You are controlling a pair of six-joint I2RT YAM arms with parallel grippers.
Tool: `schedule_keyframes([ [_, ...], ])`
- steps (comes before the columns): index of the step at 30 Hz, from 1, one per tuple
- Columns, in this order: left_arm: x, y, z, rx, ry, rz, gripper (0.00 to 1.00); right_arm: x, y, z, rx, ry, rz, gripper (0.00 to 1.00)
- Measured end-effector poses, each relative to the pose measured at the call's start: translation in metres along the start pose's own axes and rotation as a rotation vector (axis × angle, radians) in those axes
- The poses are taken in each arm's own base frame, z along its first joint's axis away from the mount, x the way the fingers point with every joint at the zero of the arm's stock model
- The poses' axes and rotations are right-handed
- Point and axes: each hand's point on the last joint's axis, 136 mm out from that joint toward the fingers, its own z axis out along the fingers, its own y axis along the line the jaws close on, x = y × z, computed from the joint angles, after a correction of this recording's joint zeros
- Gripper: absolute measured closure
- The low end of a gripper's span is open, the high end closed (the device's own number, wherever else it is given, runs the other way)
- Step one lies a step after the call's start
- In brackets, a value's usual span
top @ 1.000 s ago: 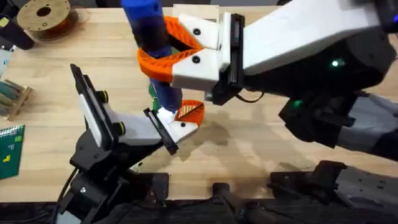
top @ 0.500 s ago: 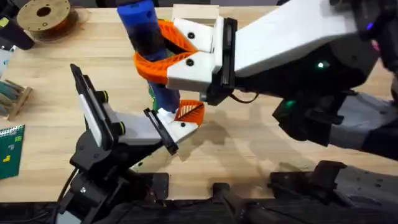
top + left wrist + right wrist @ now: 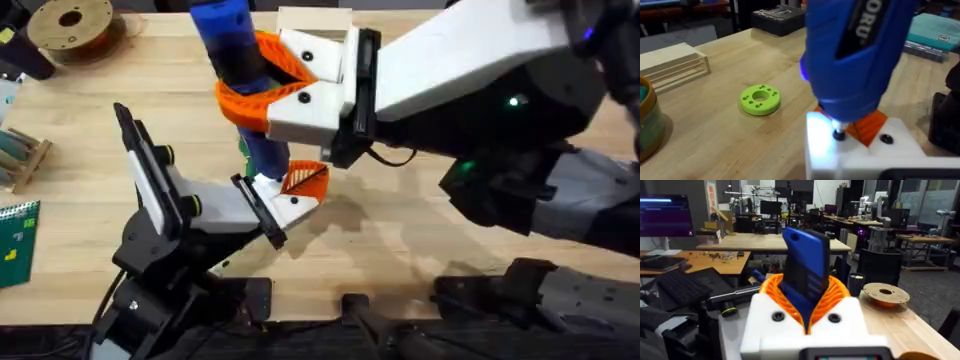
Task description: Pick up the gripper from the table and insert it into the empty holder that is missing its gripper. Then pick up a screw, insert it into the mounting hole, and use the screwdriver to tighten it. Finally, clean up the table by picking up the vegetable and placing it into the bucket.
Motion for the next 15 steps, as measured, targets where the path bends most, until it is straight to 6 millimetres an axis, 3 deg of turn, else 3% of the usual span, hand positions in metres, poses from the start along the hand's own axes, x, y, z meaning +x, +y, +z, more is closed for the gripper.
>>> schedule_keyframes([
  [15, 0.0000, 0.0000, 0.0000, 0.000, 0.000, -0.010, 0.990, -0.0002, -0.0003, -0.0001, 0.002, 0.001, 0.001, 0.972],
])
